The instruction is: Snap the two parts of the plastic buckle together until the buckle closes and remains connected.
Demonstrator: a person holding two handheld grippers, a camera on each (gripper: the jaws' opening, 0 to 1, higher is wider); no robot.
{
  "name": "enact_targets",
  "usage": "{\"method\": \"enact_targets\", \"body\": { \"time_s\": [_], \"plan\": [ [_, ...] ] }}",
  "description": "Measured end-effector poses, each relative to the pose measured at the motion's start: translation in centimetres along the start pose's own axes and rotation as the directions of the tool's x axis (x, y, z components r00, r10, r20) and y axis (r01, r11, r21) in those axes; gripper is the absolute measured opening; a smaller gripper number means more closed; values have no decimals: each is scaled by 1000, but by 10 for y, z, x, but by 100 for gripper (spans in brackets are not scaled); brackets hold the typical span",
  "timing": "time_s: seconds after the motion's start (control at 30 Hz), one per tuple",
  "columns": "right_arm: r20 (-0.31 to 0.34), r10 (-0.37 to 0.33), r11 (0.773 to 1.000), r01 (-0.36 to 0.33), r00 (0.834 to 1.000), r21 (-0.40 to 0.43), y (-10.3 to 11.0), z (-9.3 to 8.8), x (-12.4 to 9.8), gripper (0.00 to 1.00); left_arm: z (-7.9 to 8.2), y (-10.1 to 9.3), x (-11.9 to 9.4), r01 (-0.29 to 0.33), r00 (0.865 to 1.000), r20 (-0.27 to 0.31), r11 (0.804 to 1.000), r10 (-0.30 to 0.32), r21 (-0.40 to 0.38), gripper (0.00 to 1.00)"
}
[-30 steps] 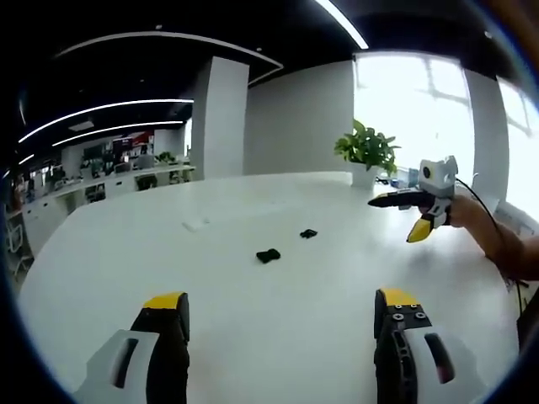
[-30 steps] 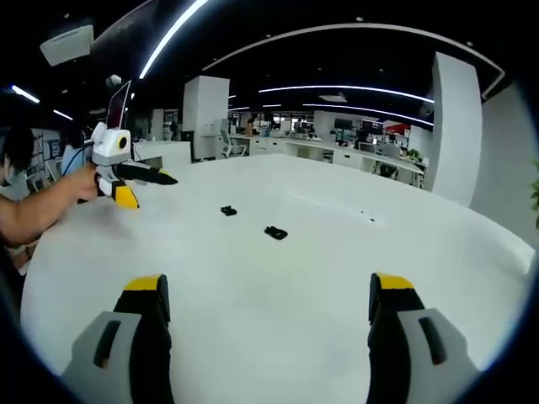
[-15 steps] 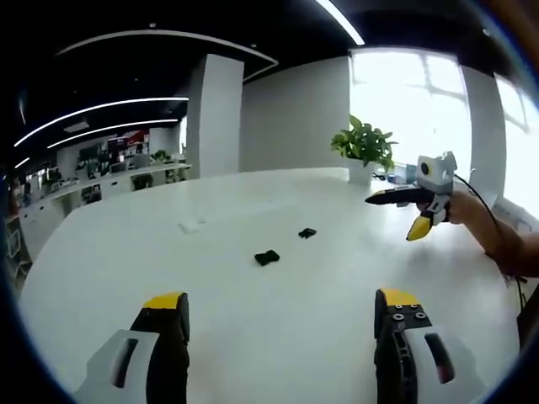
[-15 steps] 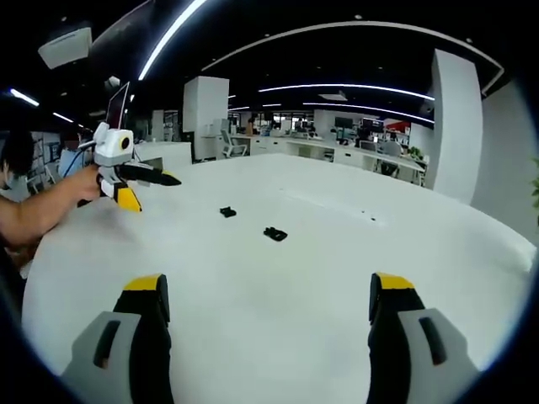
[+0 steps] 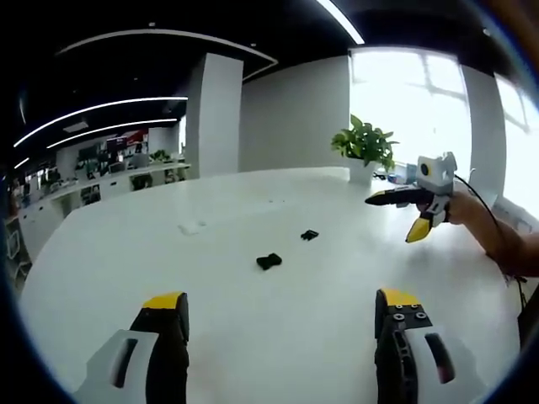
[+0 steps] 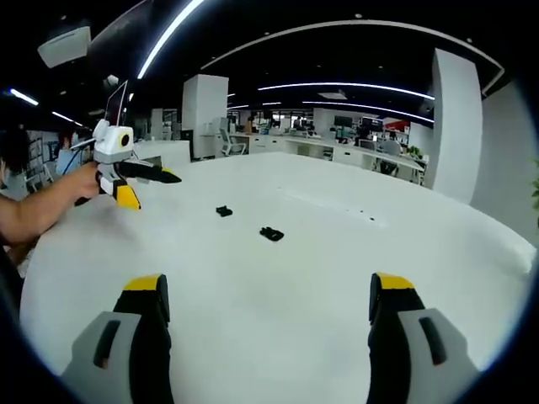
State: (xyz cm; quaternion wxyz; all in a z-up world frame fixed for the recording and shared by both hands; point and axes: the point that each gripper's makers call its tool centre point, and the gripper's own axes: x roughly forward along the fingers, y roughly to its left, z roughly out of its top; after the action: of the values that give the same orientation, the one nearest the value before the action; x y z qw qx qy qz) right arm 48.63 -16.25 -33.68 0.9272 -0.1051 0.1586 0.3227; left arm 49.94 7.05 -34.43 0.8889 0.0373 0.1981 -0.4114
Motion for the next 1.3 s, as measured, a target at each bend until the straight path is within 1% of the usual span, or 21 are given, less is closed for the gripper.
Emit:
{"method": "enact_targets", "body": {
  "time_s": [0.57,0.7,0.97,1.3],
  "plan": [
    [-13,3,1000,-3,1000,-9,-2,1,8,100,-2,6,8,5,1000,-16,1000,-5,3,93],
    [-13,2,1000,-2,1000,-10,-2,1,10,100,3,9,10,0,1000,-12,1000,0,5,93],
    [-25,1,1000,-2,1000,-13,-5,-3,14,99,7,9,19,11,1000,-13,1000,-11,18,92],
    [-25,-1,1000,1,1000,-7,-12,0,20,99,8,14,26,9,1000,-20,1000,-8,23,93]
  ]
}}
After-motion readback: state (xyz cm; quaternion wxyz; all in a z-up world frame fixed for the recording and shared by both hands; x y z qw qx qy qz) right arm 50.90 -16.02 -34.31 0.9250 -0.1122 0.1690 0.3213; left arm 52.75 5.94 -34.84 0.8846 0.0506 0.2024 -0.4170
